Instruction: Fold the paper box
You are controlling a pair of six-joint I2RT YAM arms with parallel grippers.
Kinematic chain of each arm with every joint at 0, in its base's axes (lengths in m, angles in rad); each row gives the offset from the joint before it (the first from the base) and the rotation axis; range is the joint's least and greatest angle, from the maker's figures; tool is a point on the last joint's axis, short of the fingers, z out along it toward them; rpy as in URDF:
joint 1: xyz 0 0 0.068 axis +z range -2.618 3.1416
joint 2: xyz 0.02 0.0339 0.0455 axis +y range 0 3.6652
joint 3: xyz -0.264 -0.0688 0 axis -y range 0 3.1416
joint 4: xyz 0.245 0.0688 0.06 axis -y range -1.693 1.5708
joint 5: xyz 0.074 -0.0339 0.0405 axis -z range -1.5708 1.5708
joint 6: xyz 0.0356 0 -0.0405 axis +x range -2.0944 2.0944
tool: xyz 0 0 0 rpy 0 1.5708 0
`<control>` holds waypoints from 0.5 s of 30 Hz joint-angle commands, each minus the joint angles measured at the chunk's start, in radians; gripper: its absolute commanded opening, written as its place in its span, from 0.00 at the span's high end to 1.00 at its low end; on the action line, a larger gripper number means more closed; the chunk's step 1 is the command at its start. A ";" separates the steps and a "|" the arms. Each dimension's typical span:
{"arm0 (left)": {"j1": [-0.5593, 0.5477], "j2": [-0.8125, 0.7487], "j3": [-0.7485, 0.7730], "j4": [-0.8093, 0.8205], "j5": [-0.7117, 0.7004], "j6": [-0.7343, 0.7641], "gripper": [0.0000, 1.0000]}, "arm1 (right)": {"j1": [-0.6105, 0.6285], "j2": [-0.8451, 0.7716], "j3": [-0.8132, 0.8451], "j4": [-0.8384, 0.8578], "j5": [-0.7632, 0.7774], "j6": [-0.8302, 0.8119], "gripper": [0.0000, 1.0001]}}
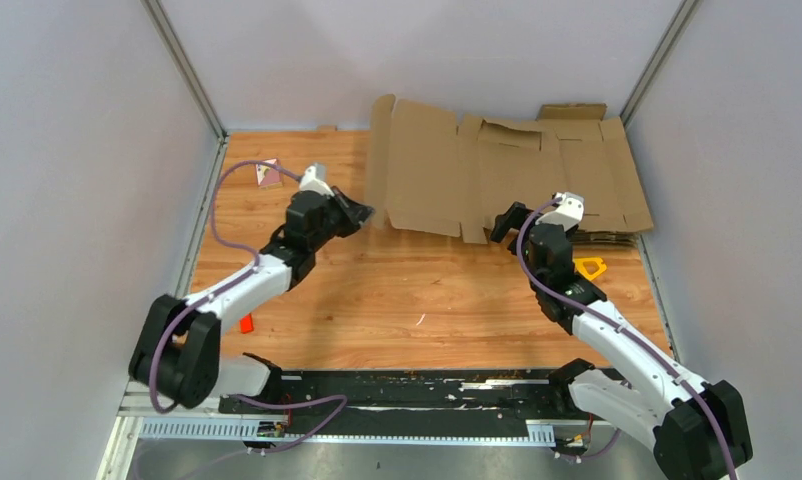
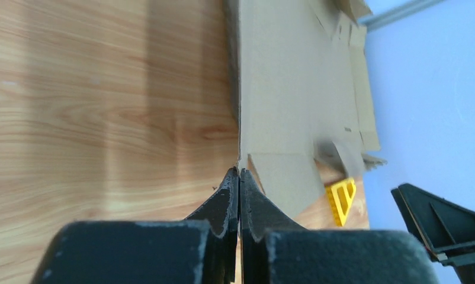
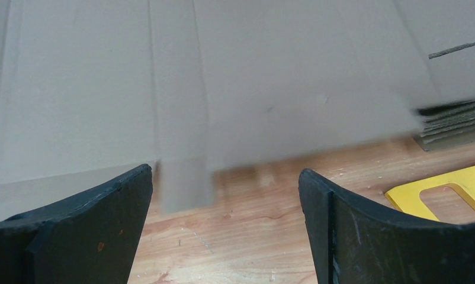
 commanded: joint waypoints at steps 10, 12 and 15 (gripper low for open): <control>0.226 -0.519 -0.114 -0.575 -0.041 0.278 1.00 | 0.003 0.005 -0.008 0.058 -0.033 -0.044 0.07; 0.226 -0.579 -0.119 -0.642 -0.115 0.303 1.00 | 0.003 0.013 -0.007 0.060 -0.037 -0.044 0.07; 0.226 -0.658 -0.125 -0.727 -0.258 0.329 1.00 | 0.002 0.026 0.000 0.057 -0.053 -0.052 0.07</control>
